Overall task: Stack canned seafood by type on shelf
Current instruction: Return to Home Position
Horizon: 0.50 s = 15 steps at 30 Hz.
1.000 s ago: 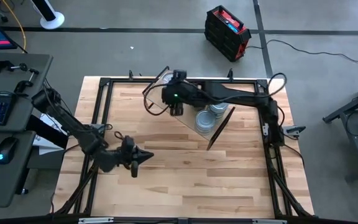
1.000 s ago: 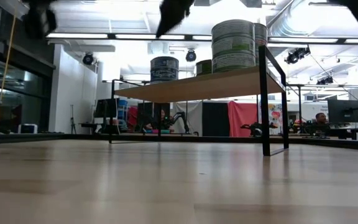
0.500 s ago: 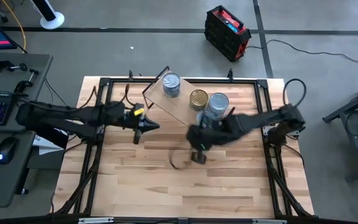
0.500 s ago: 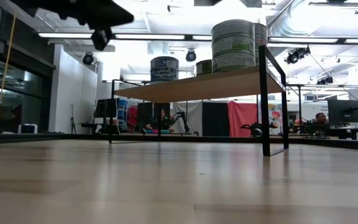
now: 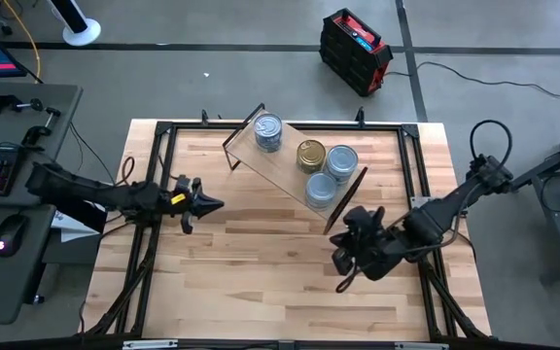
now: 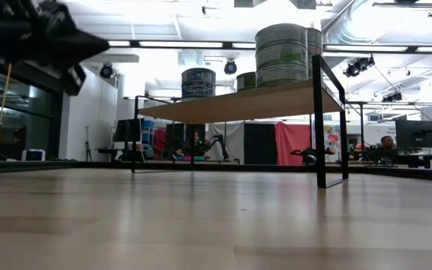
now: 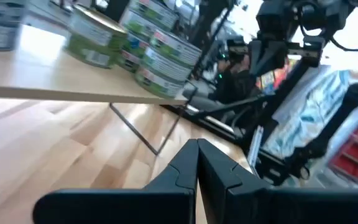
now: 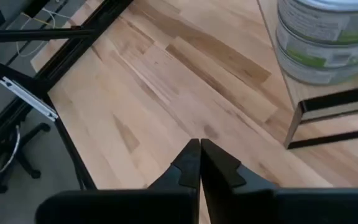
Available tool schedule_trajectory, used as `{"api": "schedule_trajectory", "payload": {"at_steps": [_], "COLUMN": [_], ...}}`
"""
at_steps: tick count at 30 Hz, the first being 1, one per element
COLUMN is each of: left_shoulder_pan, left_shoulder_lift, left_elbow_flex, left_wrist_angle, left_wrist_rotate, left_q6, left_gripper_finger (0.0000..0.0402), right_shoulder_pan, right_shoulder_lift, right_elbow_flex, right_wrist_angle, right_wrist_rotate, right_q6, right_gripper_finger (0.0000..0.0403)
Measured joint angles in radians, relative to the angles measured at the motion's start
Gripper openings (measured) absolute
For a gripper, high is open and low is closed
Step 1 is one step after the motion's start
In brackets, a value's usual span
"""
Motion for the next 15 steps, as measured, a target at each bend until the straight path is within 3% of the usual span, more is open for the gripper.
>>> {"api": "schedule_trajectory", "payload": {"at_steps": [5,9,12,15], "left_shoulder_pan": [0.017,0.041,0.048,0.053], "left_shoulder_lift": [-0.126,-0.188,-0.21,-0.208], "left_elbow_flex": [-0.095,-0.105,-0.105,-0.105], "left_wrist_angle": [-0.015,-0.118,-0.141,-0.153], "left_wrist_rotate": [-0.012,-0.017,-0.01,-0.01], "left_q6": [-0.012,-0.045,-0.062,-0.079], "left_gripper_finger": [0.0,0.0,0.0,0.0], "right_shoulder_pan": [0.011,0.034,0.054,0.035], "right_shoulder_lift": [-0.007,-0.005,-0.018,-0.047], "right_elbow_flex": [-0.006,-0.056,-0.205,-0.388], "right_wrist_angle": [-0.014,0.027,0.243,0.591], "right_wrist_rotate": [-0.006,-0.022,-0.073,-0.101], "right_q6": [0.013,0.021,0.021,-0.072], "right_gripper_finger": [0.0,0.0,0.0,0.0]}}
